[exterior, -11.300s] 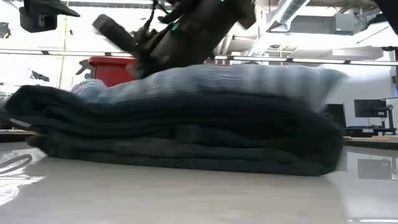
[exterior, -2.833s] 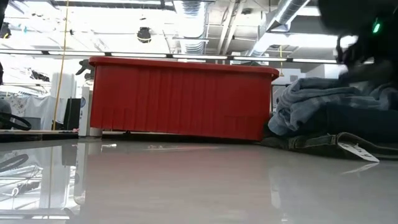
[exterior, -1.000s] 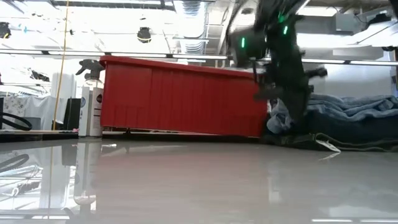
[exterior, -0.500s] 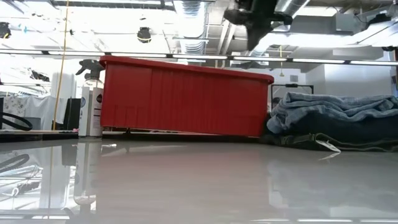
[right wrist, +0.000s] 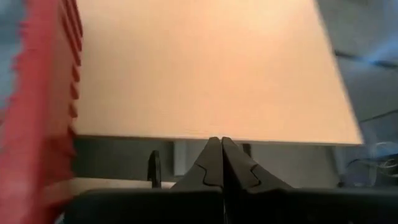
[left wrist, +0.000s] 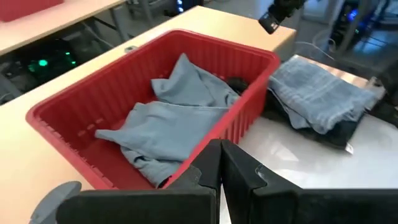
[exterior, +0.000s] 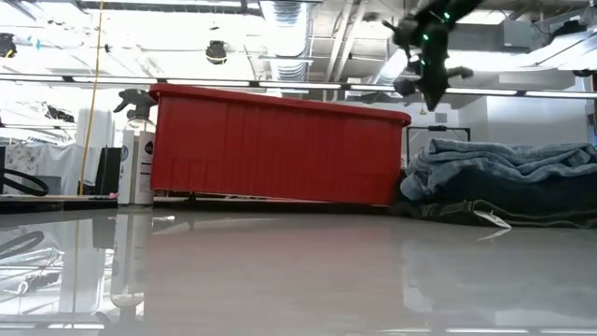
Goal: Fold Laundry from Bin
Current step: Fold the light blue pants
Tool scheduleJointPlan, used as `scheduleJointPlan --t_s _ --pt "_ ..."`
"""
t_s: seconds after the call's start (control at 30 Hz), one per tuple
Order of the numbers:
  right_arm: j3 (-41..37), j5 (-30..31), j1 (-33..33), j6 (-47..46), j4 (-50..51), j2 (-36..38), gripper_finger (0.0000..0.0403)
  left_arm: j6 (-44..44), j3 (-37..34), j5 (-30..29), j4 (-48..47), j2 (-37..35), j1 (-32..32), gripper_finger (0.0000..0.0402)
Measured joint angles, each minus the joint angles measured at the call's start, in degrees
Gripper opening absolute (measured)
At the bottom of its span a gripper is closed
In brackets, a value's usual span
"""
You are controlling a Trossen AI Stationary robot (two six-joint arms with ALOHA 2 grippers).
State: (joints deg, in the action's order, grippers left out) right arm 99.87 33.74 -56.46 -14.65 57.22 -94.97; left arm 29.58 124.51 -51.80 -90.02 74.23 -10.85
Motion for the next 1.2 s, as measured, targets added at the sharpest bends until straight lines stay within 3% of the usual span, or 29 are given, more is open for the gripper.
scheduleJointPlan --t_s 0.2,0.43,0.77,0.87,0.9,1.03,1.13,1.2 --pt "-0.7 -3.8 -3.9 3.5 -0.9 -5.0 0.0014 1.8 0.0 -1.2 0.0 0.9 0.0 0.0" --pt "0.0 -8.2 0.4 9.2 -3.1 -11.1 0.0014 3.0 0.0 -1.1 0.0 1.3 0.0 0.0" --pt "6.4 -5.1 9.3 13.5 -2.4 -12.1 0.0014 1.6 0.0 -0.3 0.0 1.3 0.0 0.0" --pt "6.4 4.8 10.9 12.5 -2.8 -11.5 0.0014 1.3 0.0 -0.3 0.0 1.3 0.0 0.0" --pt "6.4 6.4 10.8 12.5 -2.9 -10.8 0.0014 1.4 0.0 -0.2 0.0 1.3 0.0 0.0" --pt "6.8 0.5 6.6 12.8 -4.2 -7.4 0.0014 1.0 0.0 0.1 0.0 1.3 0.1 0.0" --pt "6.5 0.4 3.2 11.1 -0.1 -7.9 0.0014 1.2 0.0 0.0 0.0 1.3 0.1 0.0" --pt "6.4 -3.0 1.6 9.3 1.8 -8.6 0.0014 1.4 0.0 0.2 0.0 1.3 0.1 0.0"
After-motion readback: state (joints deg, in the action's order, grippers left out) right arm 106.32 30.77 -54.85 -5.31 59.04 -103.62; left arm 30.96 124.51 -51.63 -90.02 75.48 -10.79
